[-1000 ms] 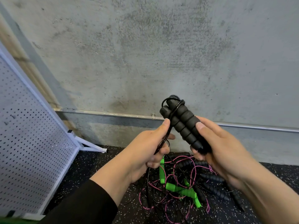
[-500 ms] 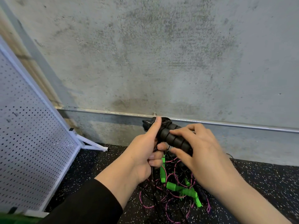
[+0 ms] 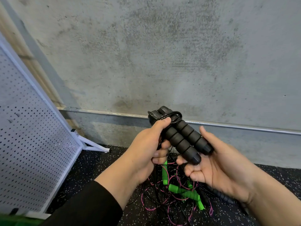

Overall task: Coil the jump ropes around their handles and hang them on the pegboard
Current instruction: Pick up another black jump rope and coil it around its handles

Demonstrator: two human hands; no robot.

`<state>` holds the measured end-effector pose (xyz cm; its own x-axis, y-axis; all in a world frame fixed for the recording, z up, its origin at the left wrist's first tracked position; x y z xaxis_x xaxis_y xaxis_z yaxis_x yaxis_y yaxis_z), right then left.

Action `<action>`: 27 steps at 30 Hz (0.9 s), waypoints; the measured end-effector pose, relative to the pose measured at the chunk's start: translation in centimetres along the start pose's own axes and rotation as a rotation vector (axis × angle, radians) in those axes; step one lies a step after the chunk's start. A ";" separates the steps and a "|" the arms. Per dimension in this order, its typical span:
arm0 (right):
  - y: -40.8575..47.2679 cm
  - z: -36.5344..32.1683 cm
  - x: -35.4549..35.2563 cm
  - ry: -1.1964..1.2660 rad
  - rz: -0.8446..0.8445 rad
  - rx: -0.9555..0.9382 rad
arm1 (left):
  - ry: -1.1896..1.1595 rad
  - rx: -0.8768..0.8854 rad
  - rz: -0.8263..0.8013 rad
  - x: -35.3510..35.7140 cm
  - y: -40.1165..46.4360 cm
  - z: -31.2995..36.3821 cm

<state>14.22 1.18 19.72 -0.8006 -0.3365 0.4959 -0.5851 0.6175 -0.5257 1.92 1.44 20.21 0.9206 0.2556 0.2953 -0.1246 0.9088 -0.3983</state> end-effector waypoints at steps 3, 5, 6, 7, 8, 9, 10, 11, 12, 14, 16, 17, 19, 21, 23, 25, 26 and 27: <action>0.3 -0.3 0.1 0.073 -0.041 -0.033 | 0.021 -0.005 -0.023 -0.1 0.1 0.2; 0.7 -0.7 -0.7 0.058 0.029 -0.123 | 0.053 -0.012 -0.042 -0.3 0.3 0.2; 0.8 -1.1 -1.1 0.025 0.081 -0.184 | 0.080 -0.018 -0.056 -0.3 0.3 0.1; 0.7 -1.6 -1.4 -0.013 0.132 -0.250 | 0.111 -0.025 -0.070 -0.3 0.3 0.1; 0.5 -2.1 -1.7 -0.042 0.179 -0.305 | 0.145 -0.027 -0.080 -0.3 0.3 0.0; 0.4 -2.4 -2.0 -0.063 0.227 -0.342 | 0.180 -0.021 -0.088 -0.4 0.2 -0.1; 0.2 -2.8 -2.3 -0.097 0.274 -0.376 | 0.221 -0.009 -0.098 -0.3 0.2 -0.1; -0.2 -3.2 -2.5 -0.165 0.325 -0.420 | 0.264 0.002 -0.108 -0.1 0.2 -0.2; -0.5 -3.7 -2.6 -0.281 0.380 -0.471 | 0.295 0.007 -0.112 0.0 0.2 -0.4; -1.4 -4.8 -2.2 -0.557 0.468 -0.586 | 0.324 -0.016 -0.111 0.0 0.3 -1.0; -2.1 -5.7 -1.7 -0.706 0.503 -0.673 | 0.341 -0.034 -0.117 -0.1 0.4 -1.3; -2.3 -5.9 -1.7 -0.728 0.513 -0.689 | 0.350 -0.036 -0.123 -0.1 0.5 -1.3; -2.4 -6.1 -2.0 -0.742 0.520 -0.687 | 0.343 -0.039 -0.125 0.0 0.4 -1.4; -2.2 -6.2 -2.4 -0.779 0.535 -0.694 | 0.289 -0.046 -0.116 0.2 0.4 -1.5; -2.0 -6.4 -2.6 -0.834 0.553 -0.717 | 0.259 -0.039 -0.093 0.2 0.4 -1.5; -1.9 -6.4 -2.8 -0.857 0.558 -0.735 | 0.255 -0.024 -0.074 0.2 0.5 -1.4; -1.9 -6.3 -2.7 -0.880 0.562 -0.747 | 0.243 -0.026 -0.072 0.3 0.5 -1.3; -1.8 -6.2 -2.6 -0.911 0.567 -0.760 | 0.224 -0.035 -0.076 0.3 0.5 -1.3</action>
<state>18.19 5.33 23.70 -0.8841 -0.0712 -0.4618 -0.1621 0.9737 0.1602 2.66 1.52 18.95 0.9864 0.1040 0.1273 -0.0426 0.9098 -0.4129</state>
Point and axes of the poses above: each hand's wrist, its own y-axis towards the middle knuckle, its own x-axis out of the palm, z = x × y, the point moved 9 cm from there along y, towards the middle knuckle, and after that the axes turned 5 degrees about z, right-handed, at the moved point
